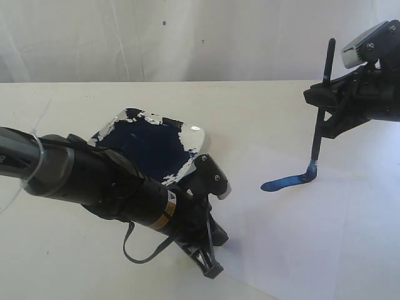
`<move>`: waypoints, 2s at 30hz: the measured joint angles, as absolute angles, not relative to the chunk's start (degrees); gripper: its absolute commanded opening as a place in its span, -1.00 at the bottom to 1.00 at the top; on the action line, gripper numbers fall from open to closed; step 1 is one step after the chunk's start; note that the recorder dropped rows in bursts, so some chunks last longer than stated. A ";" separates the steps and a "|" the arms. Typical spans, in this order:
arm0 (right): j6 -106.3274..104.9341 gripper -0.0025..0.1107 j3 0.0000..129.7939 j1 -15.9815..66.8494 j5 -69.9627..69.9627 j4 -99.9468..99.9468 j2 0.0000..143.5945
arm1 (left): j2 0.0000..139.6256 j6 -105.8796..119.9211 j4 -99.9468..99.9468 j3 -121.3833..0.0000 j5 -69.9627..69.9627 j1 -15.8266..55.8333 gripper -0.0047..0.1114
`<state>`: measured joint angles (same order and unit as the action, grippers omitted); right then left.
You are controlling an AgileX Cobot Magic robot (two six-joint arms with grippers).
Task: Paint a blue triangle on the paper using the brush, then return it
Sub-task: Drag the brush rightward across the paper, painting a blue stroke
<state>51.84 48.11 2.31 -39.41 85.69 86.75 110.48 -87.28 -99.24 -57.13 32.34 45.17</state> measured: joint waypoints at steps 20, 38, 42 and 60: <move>54.66 -0.96 48.11 2.31 -44.73 86.12 80.68 | 110.48 -87.28 -99.24 -57.13 32.34 45.17 -0.92; 72.30 -0.96 48.11 16.98 -24.42 86.13 75.30 | 110.48 -87.28 -99.24 -57.13 32.34 45.17 -0.92; 75.19 -0.96 48.11 20.41 -18.39 86.08 75.30 | 110.48 -87.28 -99.24 -57.13 32.34 45.17 -0.92; 77.02 -0.96 48.85 23.55 -17.06 84.14 79.76 | 110.48 -87.28 -99.24 -57.13 32.34 45.17 -0.92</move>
<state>77.02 48.85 23.55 -17.06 84.14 79.76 110.48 -87.28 -99.24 -57.13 32.34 45.17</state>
